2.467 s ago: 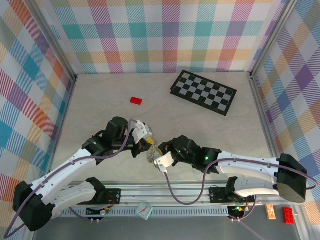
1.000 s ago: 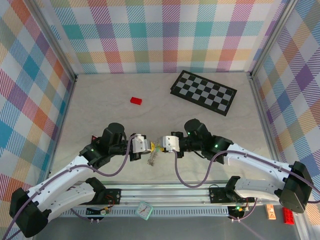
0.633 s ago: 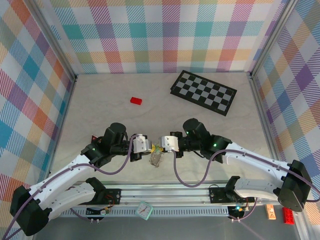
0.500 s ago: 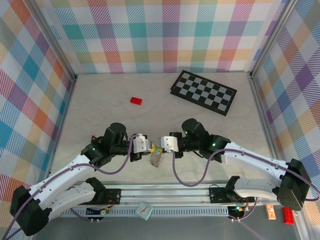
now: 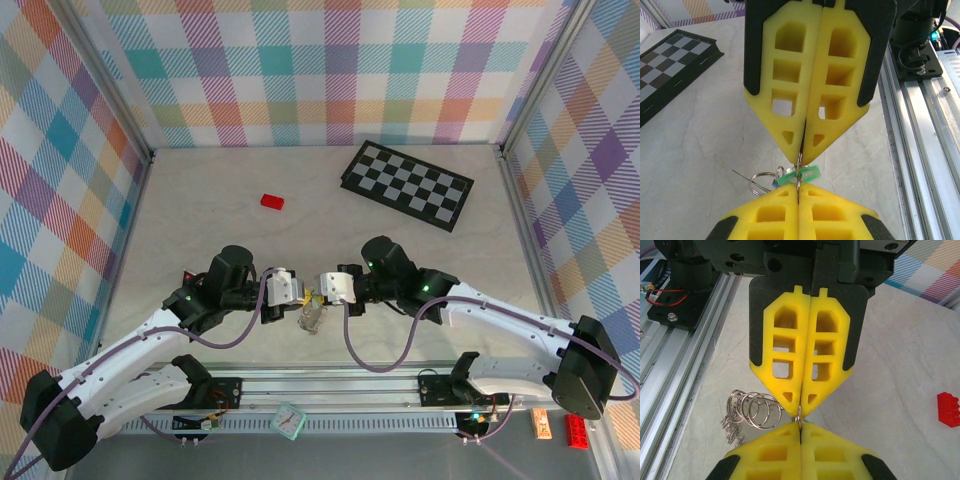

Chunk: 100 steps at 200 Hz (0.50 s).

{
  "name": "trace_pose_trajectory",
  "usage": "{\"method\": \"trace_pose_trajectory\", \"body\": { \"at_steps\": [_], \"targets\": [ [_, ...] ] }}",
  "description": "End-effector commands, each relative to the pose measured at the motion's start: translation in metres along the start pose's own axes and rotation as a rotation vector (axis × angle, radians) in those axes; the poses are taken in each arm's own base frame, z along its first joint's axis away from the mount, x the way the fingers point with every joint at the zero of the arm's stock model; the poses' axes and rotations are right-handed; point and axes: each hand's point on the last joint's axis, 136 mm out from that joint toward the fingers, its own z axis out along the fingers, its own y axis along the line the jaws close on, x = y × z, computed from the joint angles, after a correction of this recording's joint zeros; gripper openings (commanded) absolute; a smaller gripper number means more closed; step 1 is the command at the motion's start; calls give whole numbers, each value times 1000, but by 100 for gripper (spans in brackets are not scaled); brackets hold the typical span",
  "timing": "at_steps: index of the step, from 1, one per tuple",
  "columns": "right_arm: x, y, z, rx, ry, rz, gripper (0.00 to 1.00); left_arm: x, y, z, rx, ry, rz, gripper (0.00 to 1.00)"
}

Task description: Put the keys on the keyring

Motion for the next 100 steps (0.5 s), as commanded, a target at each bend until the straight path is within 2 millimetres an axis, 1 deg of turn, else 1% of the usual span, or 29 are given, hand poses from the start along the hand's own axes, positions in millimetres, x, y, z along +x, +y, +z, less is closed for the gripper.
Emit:
{"method": "trace_pose_trajectory", "body": {
  "at_steps": [1, 49, 72, 100],
  "targets": [
    [-18, 1, -2, -33, -53, -7, 0, -20, 4, -4, -5, -43, 24, 0],
    [-16, 5, -1, -56, -42, -1, 0, -19, 5, -3, -7, -37, 19, 0],
    [-14, 1, -5, -28, -24, -13, 0, -17, 6, -3, -10, -29, 13, 0],
    [-14, 2, -9, -28, -14, -15, 0, -17, 5, -3, -7, -30, 13, 0]
  ]
}}
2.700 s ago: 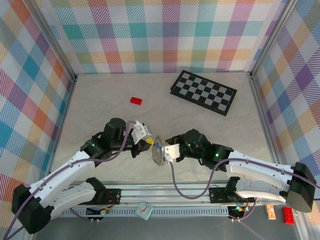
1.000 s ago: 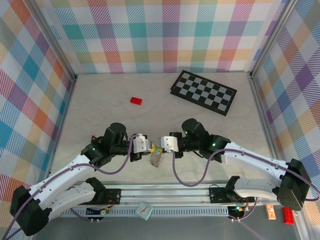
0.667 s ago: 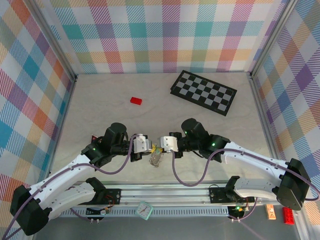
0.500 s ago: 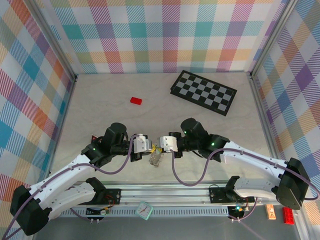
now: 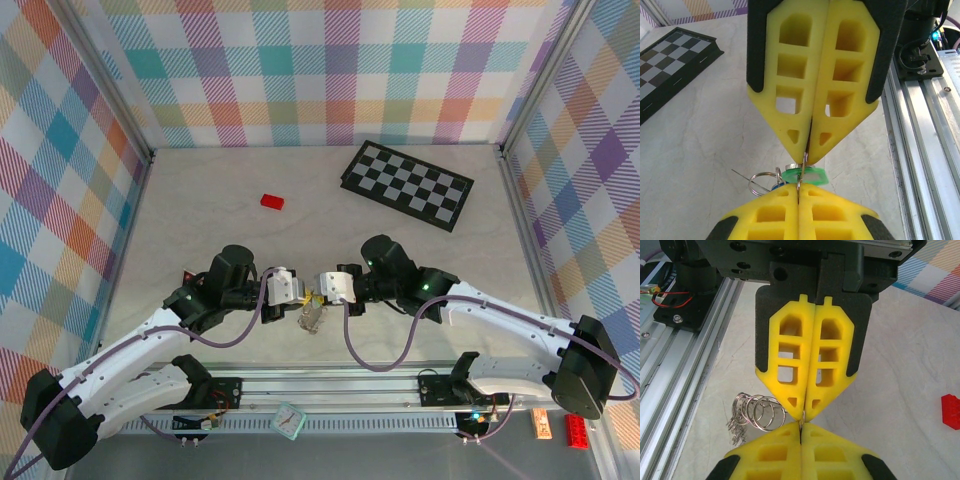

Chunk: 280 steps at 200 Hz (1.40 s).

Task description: Put the keys on the keyring

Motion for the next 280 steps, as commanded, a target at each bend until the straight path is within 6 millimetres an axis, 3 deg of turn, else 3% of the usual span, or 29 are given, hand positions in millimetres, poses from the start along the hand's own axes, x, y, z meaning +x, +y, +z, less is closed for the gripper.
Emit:
{"method": "trace_pose_trajectory", "body": {
  "at_steps": [1, 90, 280],
  "targets": [
    [-11, 1, -8, -12, -14, -20, 0, -18, 4, -3, -6, -37, 19, 0],
    [-10, -11, -3, 41, -7, -22, 0, -18, 4, -3, -2, -40, 18, 0],
    [-11, -1, 2, -25, -23, 0, 0, -19, 4, -2, -2, -43, 19, 0]
  ]
}}
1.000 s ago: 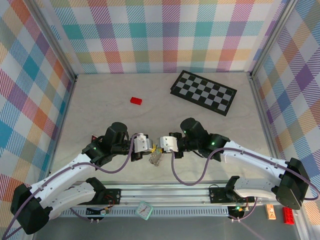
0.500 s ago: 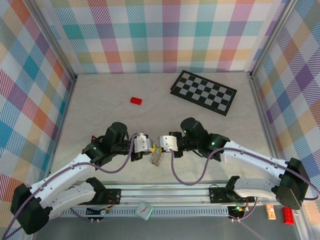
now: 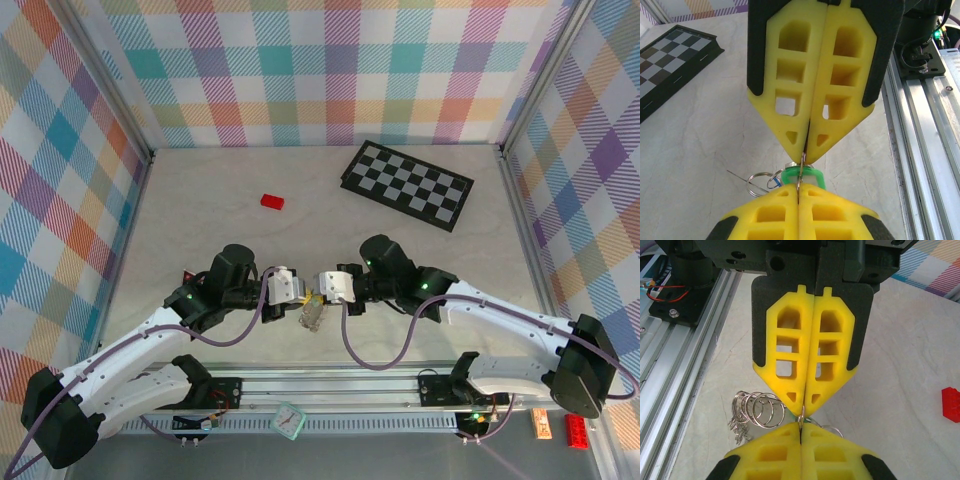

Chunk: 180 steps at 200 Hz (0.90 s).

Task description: Put the keys on the keyring

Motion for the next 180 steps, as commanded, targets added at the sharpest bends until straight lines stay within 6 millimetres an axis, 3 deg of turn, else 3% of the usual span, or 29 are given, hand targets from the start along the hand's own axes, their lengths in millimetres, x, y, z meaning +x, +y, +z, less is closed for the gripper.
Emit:
{"method": "trace_pose_trajectory", "body": {
  "at_steps": [1, 55, 97, 180],
  "targets": [
    [-15, 1, 0, -30, -44, -7, 0, -21, 3, -3, 0, -51, 22, 0],
    [-15, 0, 2, -31, -43, 0, 0, -22, 4, -4, -1, -57, 25, 0],
    [-3, 0, 6, -25, -3, -12, 0, -25, 6, -5, -14, -65, 12, 0],
    [2, 16, 11, -87, 13, -53, 0, -28, 8, -5, -25, -80, 13, 0]
  ]
}}
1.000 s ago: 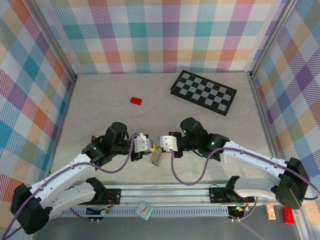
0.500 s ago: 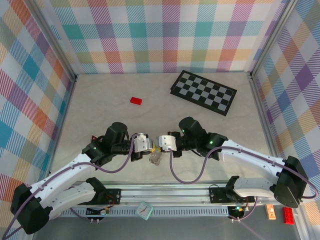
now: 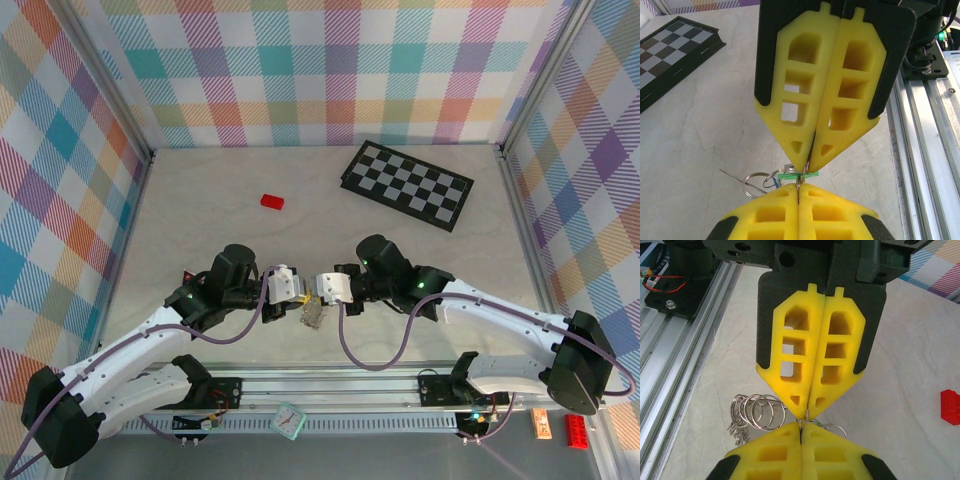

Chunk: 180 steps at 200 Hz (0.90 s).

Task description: Put the keys on the keyring

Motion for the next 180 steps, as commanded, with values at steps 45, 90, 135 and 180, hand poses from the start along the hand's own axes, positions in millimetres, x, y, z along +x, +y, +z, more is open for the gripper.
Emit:
{"method": "trace_pose_trajectory", "body": {
  "at_steps": [45, 90, 135, 180],
  "targets": [
    [5, 21, 9, -87, 23, -54, 0, -27, 7, -6, -20, -71, 21, 0],
    [14, 17, 15, 17, 75, -180, 0, -26, 17, -5, -69, -59, -81, 0],
    [16, 20, 21, 44, 87, -224, 0, -29, 32, -5, -146, -122, -320, 0],
    [15, 34, 19, -28, 77, -132, 20, -31, 31, -10, -168, -183, -335, 0]
  ]
}}
